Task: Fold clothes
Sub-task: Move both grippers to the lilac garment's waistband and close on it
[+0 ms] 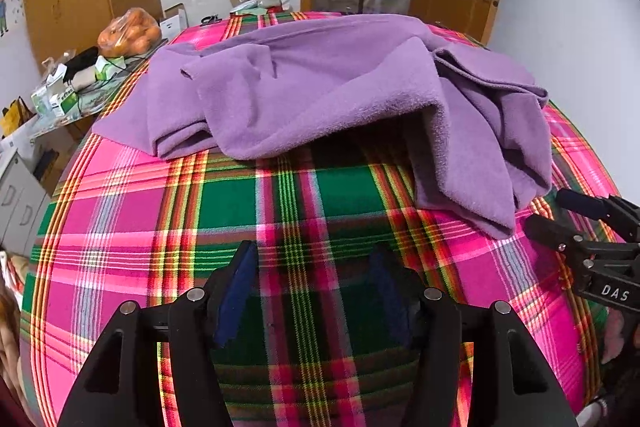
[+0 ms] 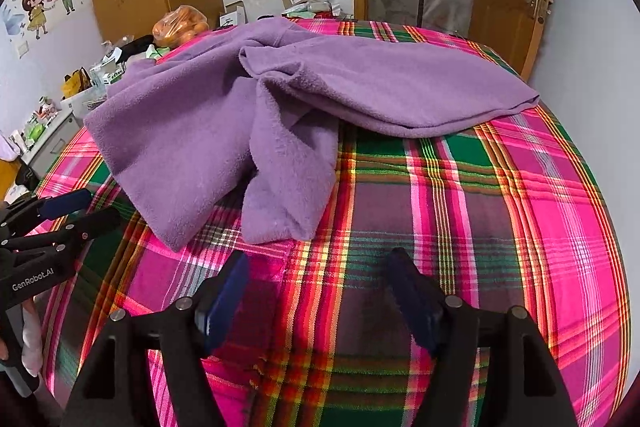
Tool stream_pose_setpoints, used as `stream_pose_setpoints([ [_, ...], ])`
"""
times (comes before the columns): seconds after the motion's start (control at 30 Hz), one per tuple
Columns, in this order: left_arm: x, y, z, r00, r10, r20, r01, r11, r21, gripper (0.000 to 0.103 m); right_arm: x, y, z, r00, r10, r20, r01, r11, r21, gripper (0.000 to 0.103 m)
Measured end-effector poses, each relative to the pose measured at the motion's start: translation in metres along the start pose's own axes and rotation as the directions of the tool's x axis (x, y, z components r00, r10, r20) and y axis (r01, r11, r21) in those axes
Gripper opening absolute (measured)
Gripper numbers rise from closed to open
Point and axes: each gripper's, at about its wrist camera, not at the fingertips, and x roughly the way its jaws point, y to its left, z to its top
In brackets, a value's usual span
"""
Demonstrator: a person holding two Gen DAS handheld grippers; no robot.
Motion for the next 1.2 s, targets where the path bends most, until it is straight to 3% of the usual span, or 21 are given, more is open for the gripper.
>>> stream_pose_setpoints([
  [0.17,-0.001,-0.004,0.007,0.996,-0.087,-0.002,0.087,0.995,-0.05,0.061,0.002,0.002,0.003,1.0,-0.006,-0.002,0.006,1.0,-0.003,0.075],
  [0.27,-0.003,-0.009,0.012,0.989,-0.145,0.012,0.145,0.987,-0.066,0.061,0.003,-0.004,0.007,1.0,0.014,0.003,-0.015,0.999,0.034,0.069],
  [0.47,-0.008,-0.018,0.027,0.969,-0.241,0.05,0.245,0.965,-0.09,0.061,0.002,-0.012,0.016,0.999,0.048,0.002,-0.048,0.996,0.076,0.063],
  [0.7,-0.009,-0.025,0.035,0.945,-0.324,0.042,0.327,0.938,-0.119,0.061,-0.001,-0.008,0.024,0.998,0.057,0.022,-0.058,0.997,0.053,0.062],
  [0.87,-0.02,-0.026,0.032,0.934,-0.35,0.072,0.356,0.928,-0.111,0.061,0.0,-0.012,0.026,0.998,0.056,0.029,-0.058,0.997,0.054,0.061],
  [0.97,-0.013,-0.027,0.038,0.942,-0.328,0.075,0.335,0.936,-0.111,0.06,0.006,-0.012,0.027,0.997,0.068,0.022,-0.069,0.996,0.057,0.053],
  [1.1,-0.003,-0.028,0.04,0.948,-0.312,0.07,0.319,0.939,-0.127,0.05,0.01,-0.008,0.029,0.996,0.08,0.025,-0.081,0.996,0.042,0.042],
  [1.2,0.004,-0.028,0.039,0.946,-0.32,0.057,0.325,0.936,-0.136,0.034,0.013,-0.006,0.027,0.996,0.086,0.024,-0.087,0.996,0.033,0.037],
])
